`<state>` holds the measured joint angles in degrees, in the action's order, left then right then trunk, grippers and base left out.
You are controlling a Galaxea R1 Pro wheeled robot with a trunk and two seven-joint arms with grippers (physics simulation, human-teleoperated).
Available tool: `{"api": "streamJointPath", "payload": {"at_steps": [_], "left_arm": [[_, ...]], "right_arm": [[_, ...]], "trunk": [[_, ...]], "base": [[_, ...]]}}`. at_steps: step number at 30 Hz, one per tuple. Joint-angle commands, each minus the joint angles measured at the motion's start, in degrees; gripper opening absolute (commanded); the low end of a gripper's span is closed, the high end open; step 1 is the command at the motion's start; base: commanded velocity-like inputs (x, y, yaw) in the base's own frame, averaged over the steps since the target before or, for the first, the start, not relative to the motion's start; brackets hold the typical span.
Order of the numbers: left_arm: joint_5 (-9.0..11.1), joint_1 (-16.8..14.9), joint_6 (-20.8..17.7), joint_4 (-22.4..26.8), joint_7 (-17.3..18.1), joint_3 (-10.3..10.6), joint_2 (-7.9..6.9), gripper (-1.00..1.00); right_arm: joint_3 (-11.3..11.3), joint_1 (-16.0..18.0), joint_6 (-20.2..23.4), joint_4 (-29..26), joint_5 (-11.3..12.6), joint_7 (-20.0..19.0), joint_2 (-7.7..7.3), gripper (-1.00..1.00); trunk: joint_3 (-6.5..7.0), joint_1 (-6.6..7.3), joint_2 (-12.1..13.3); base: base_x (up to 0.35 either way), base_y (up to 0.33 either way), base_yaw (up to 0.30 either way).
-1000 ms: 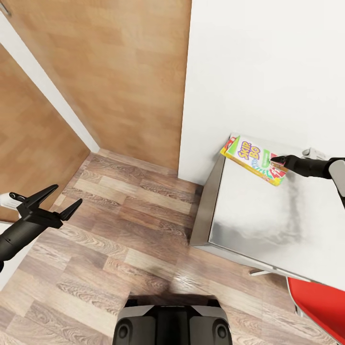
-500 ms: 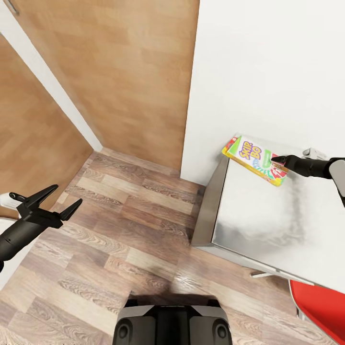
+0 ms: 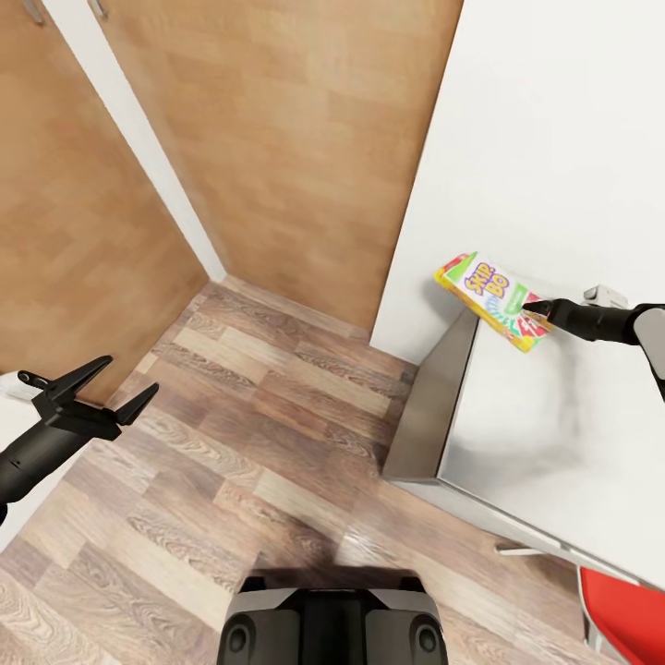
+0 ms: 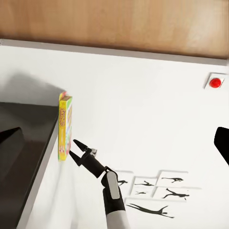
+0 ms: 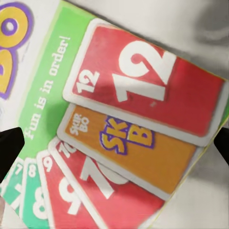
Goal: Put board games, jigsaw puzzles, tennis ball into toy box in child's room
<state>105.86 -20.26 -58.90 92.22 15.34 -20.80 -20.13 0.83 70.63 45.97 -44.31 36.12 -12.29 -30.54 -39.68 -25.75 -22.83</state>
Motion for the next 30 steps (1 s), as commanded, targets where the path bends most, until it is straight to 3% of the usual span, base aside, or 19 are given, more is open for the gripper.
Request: {"api": "streamJointPath", "payload": {"at_steps": [1,30], "left_arm": [[-0.5,0.0,-0.2,0.0,0.5,0.0,0.00,1.00],[-0.5,0.0,-0.2,0.0,0.4,0.0,0.00,1.00]], "right_arm": [[0.1,0.0,0.2,0.0,0.0,-0.3,-0.04,1.00],[0.1,0.0,-0.2,0.4,-0.1,-0.2,-0.05,1.00]], "trunk": [[-0.07,-0.03,-0.1],[-0.07,-0.03,-0.1]], "base": [[0.000,0.000,0.088],[0.000,0.000,0.016]]}}
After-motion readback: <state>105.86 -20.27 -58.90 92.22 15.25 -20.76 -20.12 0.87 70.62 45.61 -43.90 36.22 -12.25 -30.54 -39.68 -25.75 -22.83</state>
